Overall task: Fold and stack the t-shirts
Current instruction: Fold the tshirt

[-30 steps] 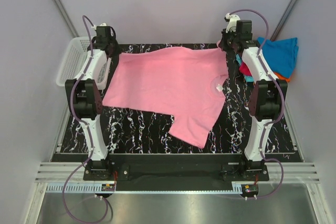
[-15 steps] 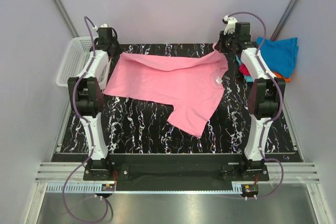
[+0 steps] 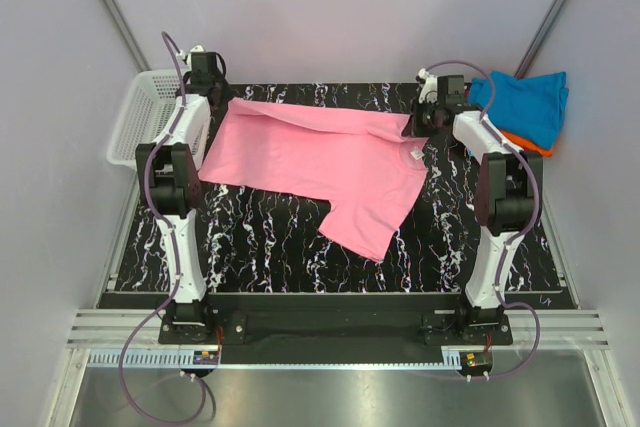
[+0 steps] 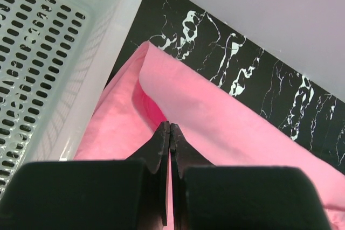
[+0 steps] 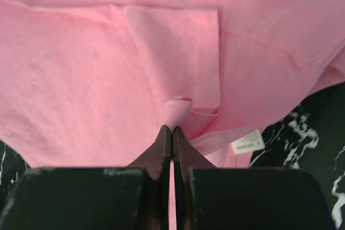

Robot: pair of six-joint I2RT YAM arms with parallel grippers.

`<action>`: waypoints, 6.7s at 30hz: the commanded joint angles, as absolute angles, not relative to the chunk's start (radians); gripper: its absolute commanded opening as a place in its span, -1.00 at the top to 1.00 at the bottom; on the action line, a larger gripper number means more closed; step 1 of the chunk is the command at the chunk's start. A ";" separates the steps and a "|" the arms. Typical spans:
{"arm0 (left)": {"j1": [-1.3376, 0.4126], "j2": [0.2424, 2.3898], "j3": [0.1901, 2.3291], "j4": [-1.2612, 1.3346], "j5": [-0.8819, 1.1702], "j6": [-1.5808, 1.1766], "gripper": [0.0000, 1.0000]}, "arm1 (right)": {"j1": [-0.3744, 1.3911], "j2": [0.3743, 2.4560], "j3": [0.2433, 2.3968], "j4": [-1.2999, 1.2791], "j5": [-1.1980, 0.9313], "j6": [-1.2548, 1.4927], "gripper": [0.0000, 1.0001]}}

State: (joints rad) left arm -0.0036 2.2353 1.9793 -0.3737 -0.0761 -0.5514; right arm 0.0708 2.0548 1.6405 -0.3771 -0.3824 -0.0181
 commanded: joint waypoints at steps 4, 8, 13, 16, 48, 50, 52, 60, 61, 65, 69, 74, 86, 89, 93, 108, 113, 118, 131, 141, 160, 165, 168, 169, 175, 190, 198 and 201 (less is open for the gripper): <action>0.000 2.237 2.042 -0.330 -0.147 -0.586 1.00 | 0.110 1.888 1.525 -0.396 -0.322 0.047 1.00; -0.002 2.235 2.046 -0.330 -0.134 -0.580 1.00 | 0.115 1.875 1.467 -0.437 -0.299 0.086 0.90; -0.002 2.241 2.048 -0.328 -0.078 -0.561 1.00 | 0.129 1.873 1.425 -0.479 -0.284 0.141 -0.09; 0.000 2.235 2.028 -0.330 -0.081 -0.561 1.00 | 0.144 1.841 1.390 -0.482 -0.262 0.169 -0.18; -0.166 2.025 1.646 -0.526 -0.227 -0.584 0.31 | 0.262 1.830 1.259 -0.447 -0.402 0.391 -0.33; -0.181 2.014 1.611 -0.545 -0.212 -0.587 0.33 | 0.262 1.848 1.252 -0.425 -0.420 0.403 -0.33; -0.199 1.997 1.541 -0.546 -0.199 -0.598 0.34 | 0.264 1.880 1.241 -0.397 -0.440 0.416 -0.33; -0.207 1.953 1.428 -0.600 -0.193 -0.623 0.33 | 0.272 1.913 1.175 -0.385 -0.446 0.451 -0.33; -0.209 1.954 1.427 -0.609 -0.195 -0.626 0.32 | 0.272 1.901 1.167 -0.387 -0.433 0.459 -0.34; -0.207 1.991 1.437 -0.650 -0.219 -0.634 0.31 | 0.273 1.873 1.150 -0.458 -0.355 0.463 -0.64; -0.210 2.019 1.428 -0.683 -0.212 -0.635 0.32 | 0.272 1.844 1.160 -0.627 -0.218 0.440 -0.99; -0.232 1.974 1.336 -0.678 -0.236 -0.658 0.34 | 0.272 1.796 1.154 -0.733 -0.071 0.431 -0.99; -0.324 1.767 1.026 -0.638 -0.294 -0.703 0.36 | 0.272 1.793 1.046 -0.781 -0.037 0.423 -1.00; -0.350 1.701 0.945 -0.638 -0.299 -0.729 0.36 | 0.272 1.775 1.011 -0.778 -0.044 0.436 -0.99; -0.409 1.603 0.801 -0.634 -0.305 -0.781 0.36 | 0.272 1.730 0.956 -0.779 -0.020 0.456 -1.00; -0.462 1.197 0.877 -0.700 -0.324 -0.761 0.30 | 0.272 1.217 1.074 -0.779 0.149 0.427 -0.99; -0.462 1.209 0.978 -0.666 -0.344 -0.713 0.23 | 0.268 1.273 1.192 -0.691 0.152 0.355 -0.99; -0.462 1.331 1.026 -0.627 -0.311 -0.677 0.24 | 0.262 1.531 1.273 -0.562 0.144 0.265 -0.47; -0.460 1.480 1.023 -0.551 -0.222 -0.641 0.27 | 0.216 2.006 1.529 -0.442 -0.028 0.242 -0.17; -0.460 1.470 1.005 -0.545 -0.221 -0.634 0.28 | 0.207 2.065 1.549 -0.459 -0.098 0.285 -0.01; -0.460 1.491 0.991 -0.537 -0.209 -0.650 0.28 | 0.238 1.990 1.437 -0.489 -0.074 0.310 0.21; -0.460 1.497 0.986 -0.538 -0.206 -0.652 0.28 | 0.247 1.960 1.424 -0.494 -0.046 0.318 0.46; -0.460 1.497 0.982 -0.534 -0.206 -0.650 0.29 | 0.253 1.941 1.422 -0.502 -0.029 0.322 0.50; -0.460 1.499 0.980 -0.535 -0.206 -0.650 0.29 | 0.255 1.937 1.424 -0.512 -0.029 0.322 0.51; -0.460 1.503 0.977 -0.534 -0.204 -0.650 0.29 | 0.267 1.904 1.427 -0.544 -0.014 0.328 0.98; -0.462 1.499 0.962 -0.517 -0.195 -0.655 0.30 | 0.416 1.701 1.229 -0.591 -0.020 0.411 1.00; -0.462 1.502 0.953 -0.505 -0.190 -0.657 0.30 | 0.540 1.654 1.082 -0.583 -0.037 0.495 0.97; -0.462 1.511 0.956 -0.502 -0.186 -0.657 0.30 | 0.581 1.632 1.055 -0.583 -0.035 0.520 0.61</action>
